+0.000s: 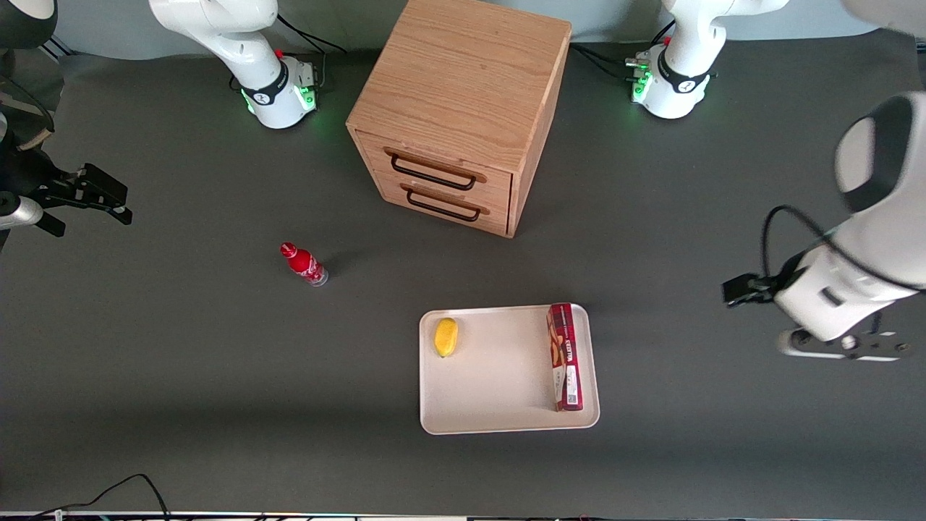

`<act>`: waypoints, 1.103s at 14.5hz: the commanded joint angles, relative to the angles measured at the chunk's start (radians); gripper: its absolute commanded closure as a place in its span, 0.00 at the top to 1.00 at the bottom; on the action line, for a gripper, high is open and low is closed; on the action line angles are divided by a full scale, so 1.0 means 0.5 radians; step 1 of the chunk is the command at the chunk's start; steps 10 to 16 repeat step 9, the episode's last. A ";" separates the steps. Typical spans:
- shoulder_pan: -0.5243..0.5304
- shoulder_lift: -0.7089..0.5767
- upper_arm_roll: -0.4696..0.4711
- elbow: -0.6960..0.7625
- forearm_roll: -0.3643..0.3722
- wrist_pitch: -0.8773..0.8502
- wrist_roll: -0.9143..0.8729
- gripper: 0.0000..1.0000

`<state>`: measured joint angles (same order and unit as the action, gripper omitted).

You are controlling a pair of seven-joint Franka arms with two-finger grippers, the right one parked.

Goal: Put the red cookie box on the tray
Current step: 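Open the left gripper and raise it away from the tray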

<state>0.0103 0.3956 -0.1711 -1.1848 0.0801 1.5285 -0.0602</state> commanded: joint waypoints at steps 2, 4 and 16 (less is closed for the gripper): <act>0.200 -0.306 -0.014 -0.134 -0.123 -0.203 0.319 1.00; 0.234 -0.413 -0.002 -0.164 -0.123 -0.283 0.344 1.00; 0.207 -0.429 -0.014 -0.048 -0.084 -0.372 0.421 1.00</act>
